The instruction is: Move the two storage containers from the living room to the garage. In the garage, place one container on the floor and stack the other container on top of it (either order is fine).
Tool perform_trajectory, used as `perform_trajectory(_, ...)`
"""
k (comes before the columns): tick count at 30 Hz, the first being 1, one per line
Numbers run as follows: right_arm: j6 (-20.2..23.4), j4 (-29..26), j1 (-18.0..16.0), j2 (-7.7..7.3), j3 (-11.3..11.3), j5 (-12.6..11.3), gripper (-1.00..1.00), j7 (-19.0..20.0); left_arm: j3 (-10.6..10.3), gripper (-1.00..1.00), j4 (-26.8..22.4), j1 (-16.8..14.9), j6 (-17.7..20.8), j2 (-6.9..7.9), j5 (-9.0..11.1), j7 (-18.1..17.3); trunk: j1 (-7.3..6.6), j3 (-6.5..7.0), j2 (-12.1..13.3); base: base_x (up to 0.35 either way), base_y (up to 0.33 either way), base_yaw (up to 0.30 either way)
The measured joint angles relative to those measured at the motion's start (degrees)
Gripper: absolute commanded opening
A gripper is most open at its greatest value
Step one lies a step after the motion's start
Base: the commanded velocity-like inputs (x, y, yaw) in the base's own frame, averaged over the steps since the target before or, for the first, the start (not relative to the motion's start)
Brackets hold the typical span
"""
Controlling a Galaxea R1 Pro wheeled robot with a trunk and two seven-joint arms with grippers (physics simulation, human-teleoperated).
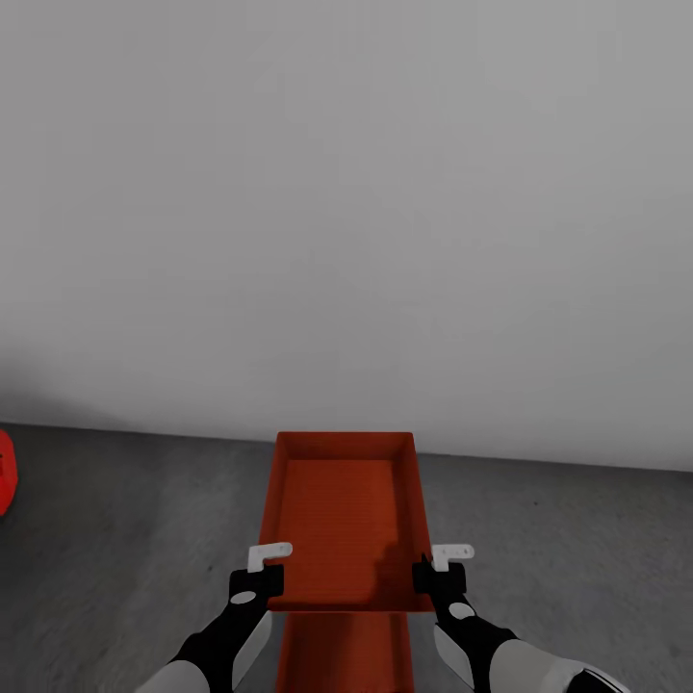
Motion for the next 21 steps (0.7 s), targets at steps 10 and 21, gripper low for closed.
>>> perform_trajectory(10,0.01,0.00,0.00,-0.01,-0.01,0.02,-1.00,0.00,0.00,-1.00,0.01,0.00,0.00,-0.01,0.01,0.01,0.00,-0.92,0.00,0.000,0.000,0.000)
perform_trajectory(21,0.02,-0.02,0.00,-0.02,-0.07,0.10,-1.00,0.01,-0.03,-1.00,-0.01,0.00,0.00,-0.02,0.02,0.05,0.00,-1.71,-0.01,0.000,0.000,0.000)
